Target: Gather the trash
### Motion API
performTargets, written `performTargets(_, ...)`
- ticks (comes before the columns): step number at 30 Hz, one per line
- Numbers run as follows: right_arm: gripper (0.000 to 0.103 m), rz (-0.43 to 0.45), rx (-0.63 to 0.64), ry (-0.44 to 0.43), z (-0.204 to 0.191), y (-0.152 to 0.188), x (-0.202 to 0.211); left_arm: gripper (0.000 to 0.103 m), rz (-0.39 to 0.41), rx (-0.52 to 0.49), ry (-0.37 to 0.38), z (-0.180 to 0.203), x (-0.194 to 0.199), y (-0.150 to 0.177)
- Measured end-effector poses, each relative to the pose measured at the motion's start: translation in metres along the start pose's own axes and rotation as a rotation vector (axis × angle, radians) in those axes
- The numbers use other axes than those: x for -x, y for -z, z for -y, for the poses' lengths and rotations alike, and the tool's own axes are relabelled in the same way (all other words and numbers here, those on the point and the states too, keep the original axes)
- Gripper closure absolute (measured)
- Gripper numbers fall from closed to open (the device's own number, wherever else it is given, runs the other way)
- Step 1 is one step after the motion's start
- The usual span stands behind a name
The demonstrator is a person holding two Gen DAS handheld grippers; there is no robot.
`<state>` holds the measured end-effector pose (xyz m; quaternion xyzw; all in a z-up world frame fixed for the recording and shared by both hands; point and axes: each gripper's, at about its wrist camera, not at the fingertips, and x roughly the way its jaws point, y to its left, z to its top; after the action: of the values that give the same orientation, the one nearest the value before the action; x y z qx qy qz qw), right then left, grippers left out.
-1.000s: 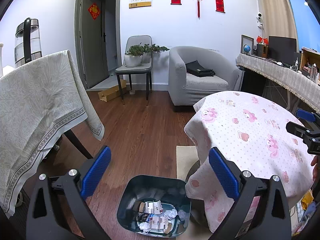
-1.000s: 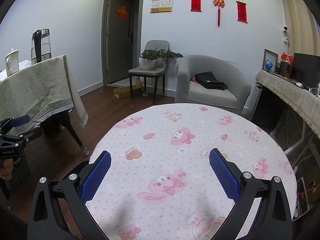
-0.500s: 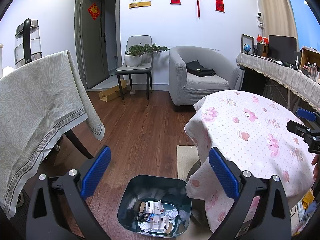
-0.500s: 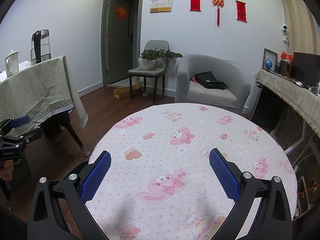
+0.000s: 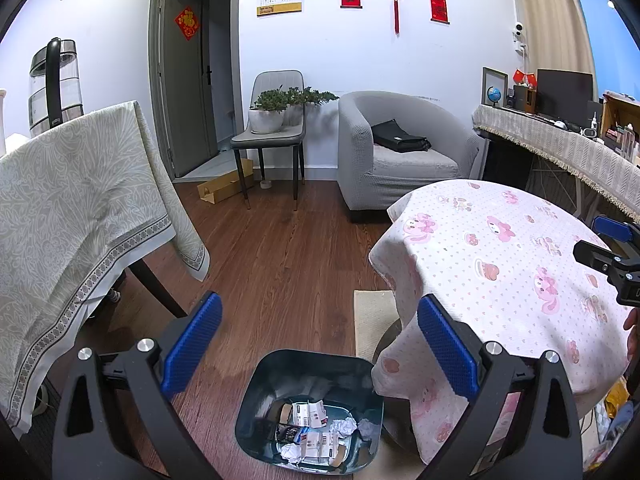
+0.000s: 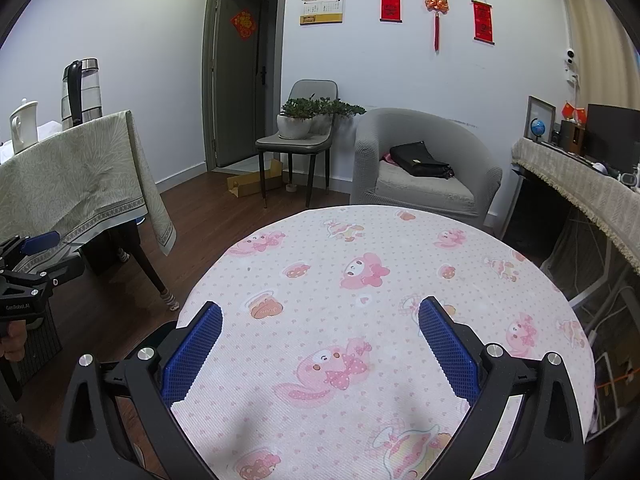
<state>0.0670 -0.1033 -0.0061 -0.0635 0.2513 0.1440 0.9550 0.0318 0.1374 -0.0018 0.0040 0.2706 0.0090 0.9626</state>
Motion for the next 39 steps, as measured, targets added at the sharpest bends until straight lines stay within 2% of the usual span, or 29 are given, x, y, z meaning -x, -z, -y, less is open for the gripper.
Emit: performTargets(39, 0.004, -0.001, -0.001, 0.0, -0.0003, -0.0003, 0.0, 0.003, -0.006, 0.003, -0.009, -0.0086, -0.0022, 0.001)
